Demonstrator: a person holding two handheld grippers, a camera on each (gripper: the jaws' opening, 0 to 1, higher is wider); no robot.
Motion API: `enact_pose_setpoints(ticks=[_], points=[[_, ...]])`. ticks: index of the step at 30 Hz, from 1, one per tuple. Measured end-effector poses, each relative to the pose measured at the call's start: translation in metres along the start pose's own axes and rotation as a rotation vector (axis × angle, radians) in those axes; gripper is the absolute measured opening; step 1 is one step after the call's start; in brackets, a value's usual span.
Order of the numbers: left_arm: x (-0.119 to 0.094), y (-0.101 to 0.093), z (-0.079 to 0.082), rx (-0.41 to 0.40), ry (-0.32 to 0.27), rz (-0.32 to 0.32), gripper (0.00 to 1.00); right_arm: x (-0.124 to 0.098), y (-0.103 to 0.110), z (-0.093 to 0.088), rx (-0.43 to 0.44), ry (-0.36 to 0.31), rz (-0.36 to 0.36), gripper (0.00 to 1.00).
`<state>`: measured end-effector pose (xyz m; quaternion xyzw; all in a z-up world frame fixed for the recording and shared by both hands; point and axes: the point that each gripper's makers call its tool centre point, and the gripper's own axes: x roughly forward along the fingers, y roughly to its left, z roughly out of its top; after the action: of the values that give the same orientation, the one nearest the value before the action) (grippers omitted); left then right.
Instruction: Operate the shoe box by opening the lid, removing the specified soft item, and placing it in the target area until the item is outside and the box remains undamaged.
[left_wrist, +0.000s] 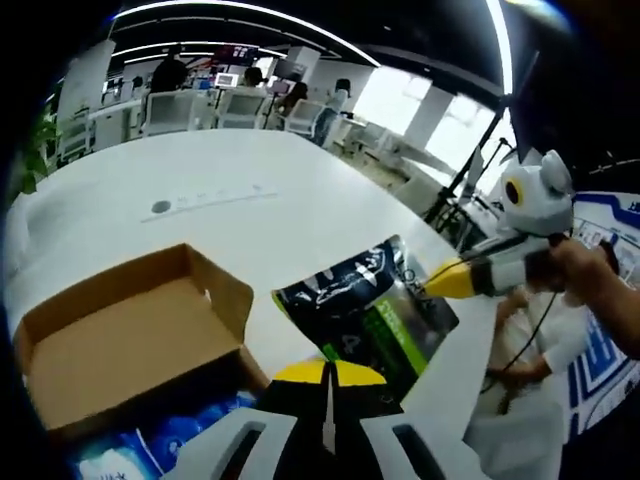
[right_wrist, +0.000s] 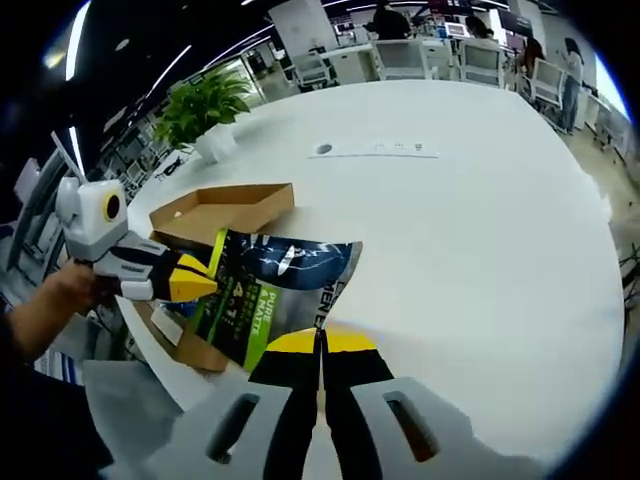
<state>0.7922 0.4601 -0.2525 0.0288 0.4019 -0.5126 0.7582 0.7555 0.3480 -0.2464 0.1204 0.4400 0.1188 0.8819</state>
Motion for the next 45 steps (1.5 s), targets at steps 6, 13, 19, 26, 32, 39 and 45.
enact_pose_setpoints(ticks=[6,13,19,26,32,39,45], points=[[0.013,0.001,0.000,0.018,0.031,0.002,0.00,0.003,-0.006,-0.006,0.012,0.015,-0.012,0.00],[0.029,0.002,-0.002,0.064,0.074,0.005,0.00,0.011,-0.017,-0.011,0.019,0.035,-0.029,0.00],[0.040,0.005,-0.008,0.120,0.119,0.009,0.00,0.019,-0.026,-0.013,0.031,0.041,-0.035,0.00],[0.050,0.007,-0.015,0.220,0.177,0.023,0.01,0.034,-0.037,-0.017,0.041,0.055,-0.037,0.00],[0.055,0.010,-0.015,0.327,0.212,0.031,0.01,0.044,-0.043,-0.023,0.061,0.060,-0.035,0.00],[0.062,0.009,-0.017,0.424,0.253,0.038,0.01,0.047,-0.045,-0.027,0.060,0.060,-0.044,0.00],[0.069,0.013,-0.020,0.537,0.299,0.042,0.01,0.051,-0.049,-0.030,0.069,0.059,-0.045,0.00]])
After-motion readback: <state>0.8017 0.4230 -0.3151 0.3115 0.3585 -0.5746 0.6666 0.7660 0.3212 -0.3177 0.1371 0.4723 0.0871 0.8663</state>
